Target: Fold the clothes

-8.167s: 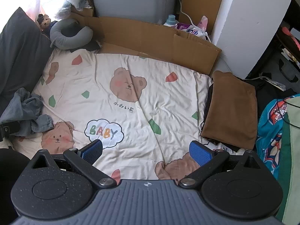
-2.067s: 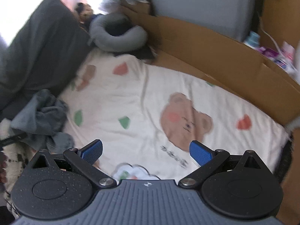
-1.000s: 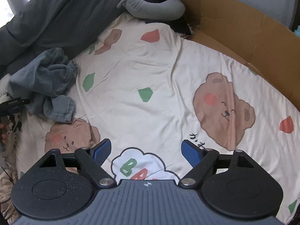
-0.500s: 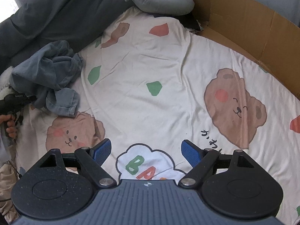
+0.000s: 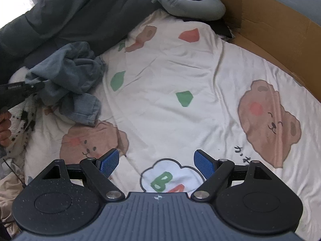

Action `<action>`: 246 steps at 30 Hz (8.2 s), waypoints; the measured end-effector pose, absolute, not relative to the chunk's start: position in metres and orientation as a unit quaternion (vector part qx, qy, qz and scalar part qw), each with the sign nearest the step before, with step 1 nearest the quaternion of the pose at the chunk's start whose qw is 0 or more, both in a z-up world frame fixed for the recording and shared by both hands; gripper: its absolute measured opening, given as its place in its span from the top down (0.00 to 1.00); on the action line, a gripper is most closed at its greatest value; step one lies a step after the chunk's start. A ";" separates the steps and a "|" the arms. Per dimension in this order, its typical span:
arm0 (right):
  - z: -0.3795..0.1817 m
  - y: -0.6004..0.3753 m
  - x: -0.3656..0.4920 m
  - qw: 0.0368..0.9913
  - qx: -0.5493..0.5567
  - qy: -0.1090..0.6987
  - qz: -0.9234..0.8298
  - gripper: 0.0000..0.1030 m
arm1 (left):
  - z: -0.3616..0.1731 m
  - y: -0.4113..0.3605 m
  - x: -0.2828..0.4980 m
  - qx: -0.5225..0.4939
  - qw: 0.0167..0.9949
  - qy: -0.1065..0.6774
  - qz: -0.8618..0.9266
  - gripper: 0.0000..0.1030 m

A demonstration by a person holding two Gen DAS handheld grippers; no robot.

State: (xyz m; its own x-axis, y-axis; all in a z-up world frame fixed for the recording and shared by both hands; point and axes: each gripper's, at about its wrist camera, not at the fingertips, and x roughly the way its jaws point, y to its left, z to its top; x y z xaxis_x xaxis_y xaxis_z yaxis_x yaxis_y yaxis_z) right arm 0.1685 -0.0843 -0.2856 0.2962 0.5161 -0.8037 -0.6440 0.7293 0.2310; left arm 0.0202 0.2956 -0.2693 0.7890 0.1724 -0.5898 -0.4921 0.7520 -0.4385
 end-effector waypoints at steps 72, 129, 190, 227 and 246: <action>-0.303 -0.114 0.176 0.815 0.084 0.413 0.398 0.99 | -0.258 0.236 0.048 -0.317 0.865 0.377 0.097 0.33; -0.425 0.015 0.162 0.680 0.310 0.573 0.336 0.47 | -0.315 0.337 0.037 -0.437 0.850 0.264 0.133 0.94; -0.287 -0.224 0.247 0.780 -0.049 0.593 0.197 1.00 | -0.232 0.363 0.119 -0.406 0.882 0.203 0.126 0.97; -0.334 -0.199 0.433 0.834 -0.192 0.511 0.085 0.88 | -0.271 0.404 0.324 -0.326 0.863 0.341 0.184 0.49; -0.289 -0.163 0.374 0.848 -0.203 0.462 0.161 0.52 | -0.280 0.411 0.154 -0.306 0.862 0.362 0.180 0.49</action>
State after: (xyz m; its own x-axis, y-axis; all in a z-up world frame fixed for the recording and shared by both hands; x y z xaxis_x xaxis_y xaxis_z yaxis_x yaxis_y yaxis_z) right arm 0.3735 -0.1627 -0.2887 0.5209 0.0851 -0.8493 -0.4606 0.8657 -0.1958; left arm 0.1538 0.4113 -0.2801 0.6727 0.0891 -0.7346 -0.5327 0.7472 -0.3972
